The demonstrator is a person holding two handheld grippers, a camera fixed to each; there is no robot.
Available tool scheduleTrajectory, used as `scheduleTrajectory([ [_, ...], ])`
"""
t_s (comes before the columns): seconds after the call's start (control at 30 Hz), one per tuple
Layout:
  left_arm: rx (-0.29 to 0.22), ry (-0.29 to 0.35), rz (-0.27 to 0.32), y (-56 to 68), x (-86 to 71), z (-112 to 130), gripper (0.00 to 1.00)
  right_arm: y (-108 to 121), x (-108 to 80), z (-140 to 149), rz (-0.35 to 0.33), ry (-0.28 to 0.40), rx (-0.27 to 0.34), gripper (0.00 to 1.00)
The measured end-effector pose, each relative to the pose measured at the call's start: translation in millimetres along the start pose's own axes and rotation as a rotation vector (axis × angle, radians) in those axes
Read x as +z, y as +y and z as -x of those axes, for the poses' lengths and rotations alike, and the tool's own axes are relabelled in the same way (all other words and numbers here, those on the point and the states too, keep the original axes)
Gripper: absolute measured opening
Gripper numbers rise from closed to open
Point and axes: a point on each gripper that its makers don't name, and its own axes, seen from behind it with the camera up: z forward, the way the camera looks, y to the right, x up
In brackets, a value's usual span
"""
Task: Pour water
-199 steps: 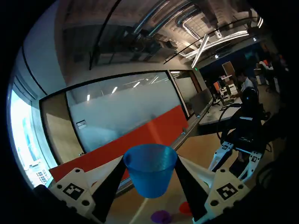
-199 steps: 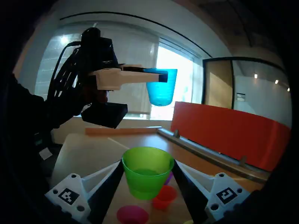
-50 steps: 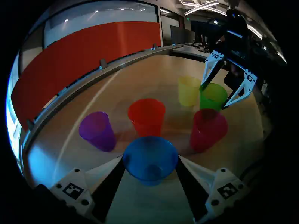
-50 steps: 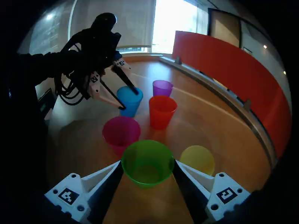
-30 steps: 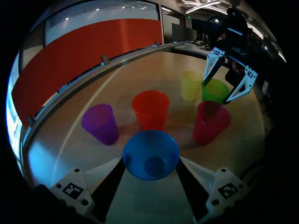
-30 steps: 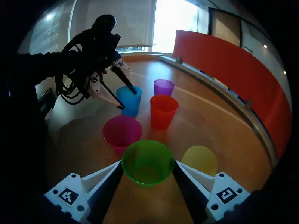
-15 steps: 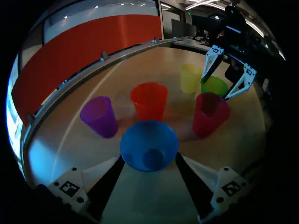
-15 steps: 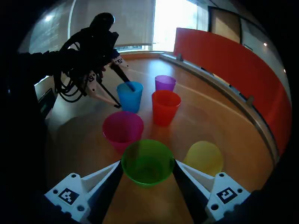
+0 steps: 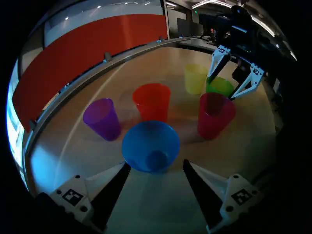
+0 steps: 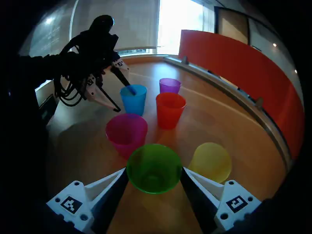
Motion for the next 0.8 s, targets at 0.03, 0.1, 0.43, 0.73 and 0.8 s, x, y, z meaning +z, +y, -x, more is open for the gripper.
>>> scheduleTrajectory([
  [0.03, -0.002, -0.001, 0.001, 0.6, -0.1, 0, 1.0, 0, -0.1, 0, 0.0, 0.001, 0.002, 0.94],
  [0.1, -0.004, -0.003, 0.002, 1.3, -0.2, 0, 1.0, 1, -0.1, 1, 0.002, 0.001, 0.006, 0.95],
  [0.43, -0.015, -0.012, -0.012, 0.2, -4.4, 7, 1.0, 1, -2.8, 9, 0.02, -0.008, 0.017, 1.0],
  [0.73, -0.046, -0.005, -0.036, -1.6, -13.6, 14, 1.0, -1, -12.3, 19, 0.049, -0.012, 0.033, 1.0],
  [0.8, -0.053, -0.003, -0.043, -2.1, -16.9, 16, 1.0, -1, -15.9, 21, 0.058, -0.012, 0.036, 1.0],
])
